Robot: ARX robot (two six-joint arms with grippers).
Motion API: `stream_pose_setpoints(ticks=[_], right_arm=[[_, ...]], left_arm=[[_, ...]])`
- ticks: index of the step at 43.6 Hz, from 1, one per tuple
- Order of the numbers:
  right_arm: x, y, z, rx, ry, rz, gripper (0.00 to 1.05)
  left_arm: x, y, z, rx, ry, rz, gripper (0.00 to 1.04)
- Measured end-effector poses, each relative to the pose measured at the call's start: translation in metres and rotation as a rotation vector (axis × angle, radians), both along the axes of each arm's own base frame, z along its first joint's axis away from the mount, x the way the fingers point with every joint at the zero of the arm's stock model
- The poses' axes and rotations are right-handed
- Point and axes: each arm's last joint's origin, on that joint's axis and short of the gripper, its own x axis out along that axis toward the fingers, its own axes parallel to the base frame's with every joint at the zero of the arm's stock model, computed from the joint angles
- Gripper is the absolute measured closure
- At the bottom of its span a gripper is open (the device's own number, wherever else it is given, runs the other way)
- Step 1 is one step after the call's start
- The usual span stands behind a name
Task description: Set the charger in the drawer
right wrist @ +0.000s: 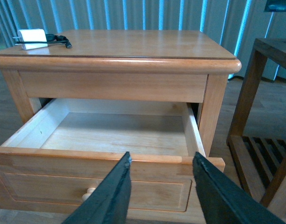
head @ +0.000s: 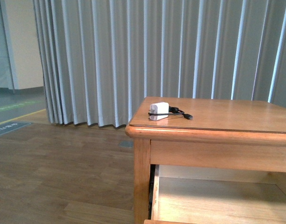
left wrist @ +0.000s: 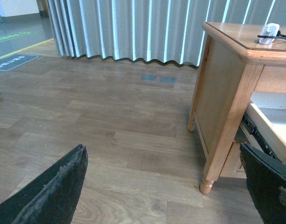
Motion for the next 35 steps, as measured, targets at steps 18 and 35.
stream_pose_setpoints(ticks=[18,35], right_arm=[[0.0,0.003,0.001,-0.001,-0.008,0.013,0.06],[0.0,0.003,0.001,-0.001,-0.008,0.011,0.08]], left_arm=[[0.0,0.0,0.0,0.0,0.0,0.0,0.06],[0.018,-0.007,0.009,-0.287,0.17,0.193,0.06]])
